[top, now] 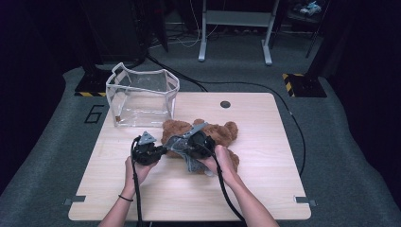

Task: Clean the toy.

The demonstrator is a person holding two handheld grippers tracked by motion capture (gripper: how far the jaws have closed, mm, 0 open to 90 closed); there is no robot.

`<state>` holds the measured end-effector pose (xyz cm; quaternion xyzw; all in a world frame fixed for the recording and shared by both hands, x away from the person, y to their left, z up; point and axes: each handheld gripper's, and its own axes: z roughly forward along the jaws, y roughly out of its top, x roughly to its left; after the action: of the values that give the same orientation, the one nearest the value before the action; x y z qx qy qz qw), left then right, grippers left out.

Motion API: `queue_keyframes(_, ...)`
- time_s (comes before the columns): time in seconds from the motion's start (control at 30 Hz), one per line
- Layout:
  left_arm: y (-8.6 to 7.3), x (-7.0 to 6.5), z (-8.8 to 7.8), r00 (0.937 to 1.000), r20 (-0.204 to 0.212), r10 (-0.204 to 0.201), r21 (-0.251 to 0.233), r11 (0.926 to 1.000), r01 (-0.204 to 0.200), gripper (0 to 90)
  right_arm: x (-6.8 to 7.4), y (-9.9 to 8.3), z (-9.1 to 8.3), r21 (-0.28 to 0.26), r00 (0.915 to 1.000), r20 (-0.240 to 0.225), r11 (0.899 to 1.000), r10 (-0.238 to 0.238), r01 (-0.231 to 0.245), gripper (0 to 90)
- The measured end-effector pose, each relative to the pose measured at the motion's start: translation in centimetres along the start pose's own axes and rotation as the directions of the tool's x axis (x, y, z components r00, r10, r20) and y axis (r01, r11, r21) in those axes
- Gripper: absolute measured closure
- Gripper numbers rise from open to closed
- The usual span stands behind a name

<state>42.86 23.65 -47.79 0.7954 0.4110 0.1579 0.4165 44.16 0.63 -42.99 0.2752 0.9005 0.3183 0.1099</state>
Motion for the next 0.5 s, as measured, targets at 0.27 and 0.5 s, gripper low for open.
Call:
queue_keyframes(0.27, -0.1, 0.0, 0.0, 1.0000, 0.002, -0.001, 0.001, 1.0000, 0.001, 80.9, 0.4, -2.6, -0.5, 0.029, 1.0000, -0.004, 1.000, -0.005, 0.005, 75.4)
queue_keyframes(0.5, -0.1, 0.0, 0.0, 1.0000, -0.004, 0.000, -0.004, 1.0000, 0.000, 80.9, 0.6, -5.4, -1.4, 0.054, 0.9998, -0.011, 0.998, 0.019, -0.019, 75.5)
